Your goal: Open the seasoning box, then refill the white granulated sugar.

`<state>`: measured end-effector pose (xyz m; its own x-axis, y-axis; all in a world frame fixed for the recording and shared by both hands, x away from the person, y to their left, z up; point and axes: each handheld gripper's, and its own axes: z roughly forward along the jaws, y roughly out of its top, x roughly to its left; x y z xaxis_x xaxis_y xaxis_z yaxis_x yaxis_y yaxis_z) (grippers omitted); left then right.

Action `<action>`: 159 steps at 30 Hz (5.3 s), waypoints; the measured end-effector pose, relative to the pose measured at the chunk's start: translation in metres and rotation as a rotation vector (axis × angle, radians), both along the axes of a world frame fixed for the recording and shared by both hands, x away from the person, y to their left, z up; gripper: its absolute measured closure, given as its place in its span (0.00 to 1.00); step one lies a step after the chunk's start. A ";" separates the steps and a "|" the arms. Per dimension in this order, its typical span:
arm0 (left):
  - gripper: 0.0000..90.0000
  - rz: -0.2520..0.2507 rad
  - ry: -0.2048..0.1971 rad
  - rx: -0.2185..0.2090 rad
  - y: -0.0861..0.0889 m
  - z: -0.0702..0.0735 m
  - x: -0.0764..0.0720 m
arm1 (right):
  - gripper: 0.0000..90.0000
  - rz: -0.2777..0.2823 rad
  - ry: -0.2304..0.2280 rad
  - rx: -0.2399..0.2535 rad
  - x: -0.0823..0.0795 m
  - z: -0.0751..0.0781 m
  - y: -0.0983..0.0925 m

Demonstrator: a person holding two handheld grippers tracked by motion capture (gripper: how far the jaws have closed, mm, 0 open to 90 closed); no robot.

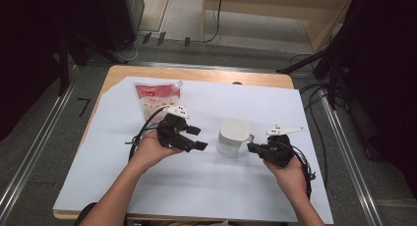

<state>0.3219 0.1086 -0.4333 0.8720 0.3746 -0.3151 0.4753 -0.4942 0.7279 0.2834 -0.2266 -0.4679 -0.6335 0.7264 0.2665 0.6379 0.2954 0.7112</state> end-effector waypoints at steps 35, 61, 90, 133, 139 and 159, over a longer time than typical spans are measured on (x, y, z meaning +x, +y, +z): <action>0.19 -0.090 0.014 0.000 -0.035 0.015 0.035 | 1.00 -0.063 -0.057 -0.015 0.036 0.023 -0.023; 0.13 -0.115 -0.005 0.044 -0.068 -0.011 0.047 | 1.00 -0.048 -0.052 0.000 0.039 0.019 -0.014; 0.11 -0.119 -0.060 0.045 -0.086 -0.021 0.050 | 1.00 -0.076 -0.072 -0.036 0.034 0.014 -0.013; 0.18 -0.127 -0.146 0.135 -0.089 -0.001 0.041 | 1.00 -0.089 -0.072 -0.044 0.033 0.014 -0.011; 0.18 -0.129 -0.169 0.149 -0.090 0.004 0.039 | 1.00 -0.082 -0.081 -0.047 0.033 0.014 -0.011; 0.53 -0.179 -0.153 0.047 -0.092 0.025 0.030 | 1.00 -0.074 -0.073 -0.040 0.032 0.014 -0.009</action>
